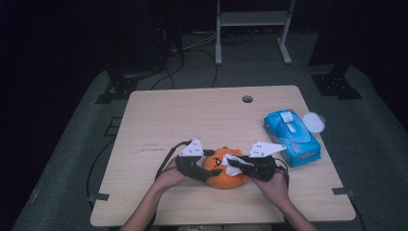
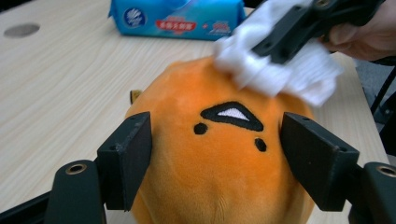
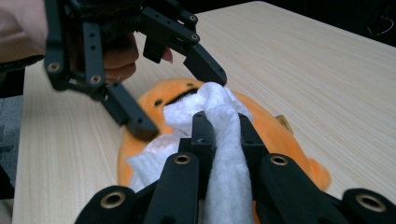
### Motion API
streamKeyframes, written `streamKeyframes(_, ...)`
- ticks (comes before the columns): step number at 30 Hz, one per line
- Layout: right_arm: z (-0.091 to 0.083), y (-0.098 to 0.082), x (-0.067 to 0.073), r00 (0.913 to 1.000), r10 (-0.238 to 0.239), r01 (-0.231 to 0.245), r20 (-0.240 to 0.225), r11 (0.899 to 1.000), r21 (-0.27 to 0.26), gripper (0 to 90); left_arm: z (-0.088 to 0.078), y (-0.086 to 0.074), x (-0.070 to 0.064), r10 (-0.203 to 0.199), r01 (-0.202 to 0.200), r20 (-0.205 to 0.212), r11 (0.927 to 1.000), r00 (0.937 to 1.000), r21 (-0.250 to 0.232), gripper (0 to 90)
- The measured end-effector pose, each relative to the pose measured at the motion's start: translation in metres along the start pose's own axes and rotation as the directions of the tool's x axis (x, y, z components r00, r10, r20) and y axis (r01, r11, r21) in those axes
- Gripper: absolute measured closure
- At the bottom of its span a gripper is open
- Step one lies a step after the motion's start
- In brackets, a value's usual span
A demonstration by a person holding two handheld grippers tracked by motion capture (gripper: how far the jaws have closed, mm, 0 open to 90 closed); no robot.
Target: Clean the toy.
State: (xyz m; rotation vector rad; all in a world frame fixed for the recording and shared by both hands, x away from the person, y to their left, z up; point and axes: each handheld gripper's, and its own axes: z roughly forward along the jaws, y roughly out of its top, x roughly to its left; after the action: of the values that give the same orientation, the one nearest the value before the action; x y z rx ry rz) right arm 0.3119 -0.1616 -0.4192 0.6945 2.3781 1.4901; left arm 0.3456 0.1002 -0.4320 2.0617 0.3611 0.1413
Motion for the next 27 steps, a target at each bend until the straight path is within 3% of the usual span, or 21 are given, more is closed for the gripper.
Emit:
streamKeyframes(3,-0.001,-0.003,-0.004,1.0,0.005,-0.005,0.006,1.0,0.014,80.8,-0.005,-0.008,0.009,-0.03,0.03,0.009,0.9995,0.9995,0.009,27.2)
streamKeyframes(12,-0.01,-0.013,-0.01,0.9994,0.03,-0.03,0.017,0.999,0.035,80.8,-0.011,-0.017,0.016,-0.054,0.053,0.038,0.9985,0.9978,0.015,29.2)
streamKeyframes(24,-0.004,-0.011,0.002,0.9995,-0.016,0.016,-0.028,1.0,-0.021,80.0,-0.011,-0.02,0.014,-0.026,0.024,0.049,0.999,0.9985,0.038,30.5)
streamKeyframes(27,-0.002,-0.008,0.001,0.9995,-0.026,0.026,-0.017,0.999,-0.018,80.1,-0.011,-0.02,0.014,-0.021,0.019,0.053,0.9991,0.9984,0.039,31.9)
